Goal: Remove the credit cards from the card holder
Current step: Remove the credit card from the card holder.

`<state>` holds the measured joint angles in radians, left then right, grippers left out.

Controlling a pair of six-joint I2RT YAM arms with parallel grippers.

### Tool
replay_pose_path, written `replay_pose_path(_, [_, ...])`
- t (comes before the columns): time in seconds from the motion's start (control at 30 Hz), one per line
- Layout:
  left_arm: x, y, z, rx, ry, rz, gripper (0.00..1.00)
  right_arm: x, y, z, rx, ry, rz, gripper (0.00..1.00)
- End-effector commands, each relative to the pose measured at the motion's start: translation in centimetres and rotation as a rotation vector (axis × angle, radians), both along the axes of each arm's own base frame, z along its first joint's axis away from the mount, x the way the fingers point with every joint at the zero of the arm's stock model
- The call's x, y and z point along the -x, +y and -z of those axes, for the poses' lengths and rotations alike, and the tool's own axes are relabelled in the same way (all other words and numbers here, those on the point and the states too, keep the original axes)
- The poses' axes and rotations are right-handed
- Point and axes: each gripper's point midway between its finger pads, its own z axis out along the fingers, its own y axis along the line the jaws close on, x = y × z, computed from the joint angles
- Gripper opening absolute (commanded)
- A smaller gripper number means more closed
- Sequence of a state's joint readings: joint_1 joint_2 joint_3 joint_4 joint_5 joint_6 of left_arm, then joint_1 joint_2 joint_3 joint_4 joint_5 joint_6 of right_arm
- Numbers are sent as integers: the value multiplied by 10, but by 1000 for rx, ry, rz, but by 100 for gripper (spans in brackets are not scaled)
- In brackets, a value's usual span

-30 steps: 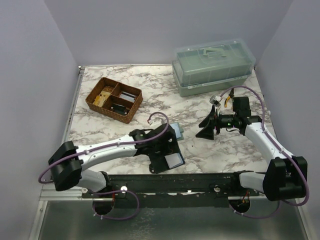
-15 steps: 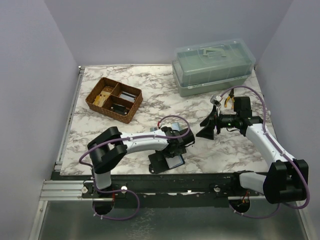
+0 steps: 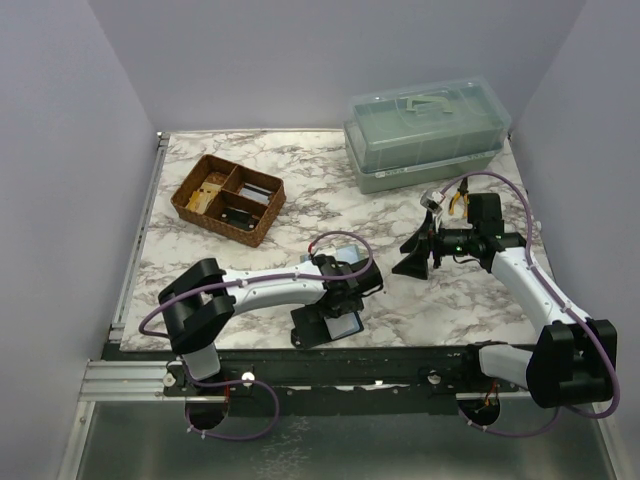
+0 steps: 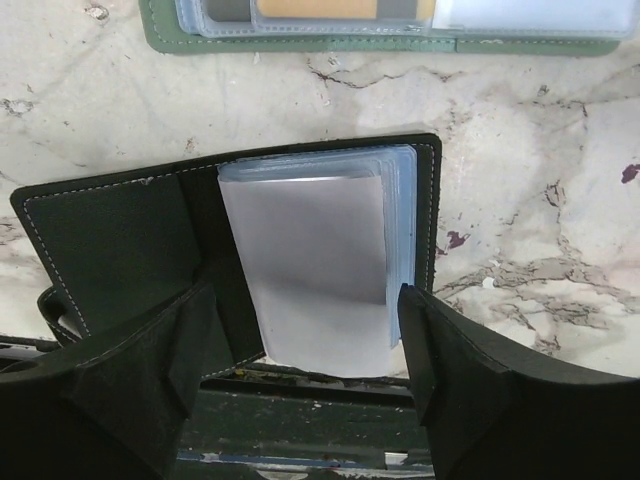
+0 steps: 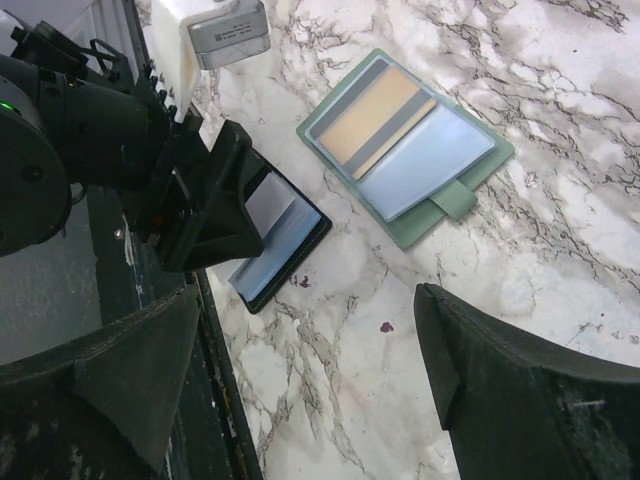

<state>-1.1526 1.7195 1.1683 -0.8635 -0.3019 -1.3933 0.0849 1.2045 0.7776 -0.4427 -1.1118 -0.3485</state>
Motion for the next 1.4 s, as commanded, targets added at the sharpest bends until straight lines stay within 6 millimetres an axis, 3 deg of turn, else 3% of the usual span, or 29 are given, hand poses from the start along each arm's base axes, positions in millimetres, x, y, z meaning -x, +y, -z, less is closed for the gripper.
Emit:
replay_pose_path(0.0, [2,7,-5,-1,-20,45,80,1,-2,5,7,11,9,95])
replay_pose_path(0.27, [8,4,5,51,1,72,75,2,-1,5,2,14,1,95])
replay_pose_path(0.37, [6,4,5,53,-1,71,69,2,-1,5,2,12,1,95])
replay_pose_path(0.47, [11,19,12,31,24,35,54,2,-1,4,1,10,-1,95])
replay_pose_path(0.53, [14,31,14,19,33,14,52,3,-1,4,-1,8,-2,95])
replay_pose_path(0.63, [18,44,11,23,27,-8,40,3,-1,4,-1,7,-3,95])
replay_pose_path(0.8, [26,67,6,44,29,-62,40,3,-1,5,-4,13,-7,95])
replay_pose_path(1.0, [31,101,-9,73,4,-155,50,3,-1,4,-5,14,-8,95])
replay_pose_path(1.07, [27,101,-24,125,-37,-135,65,4,0,4,-5,13,-11,95])
replay_pose_path(1.1, [25,98,-34,163,-66,-108,75,4,0,4,-6,13,-11,95])
replay_pose_path(1.23, [14,66,-82,445,-229,54,98,4,0,5,-10,18,-14,95])
replay_pose_path(1.37, [10,37,-114,710,-329,127,99,4,0,6,-10,21,-15,95])
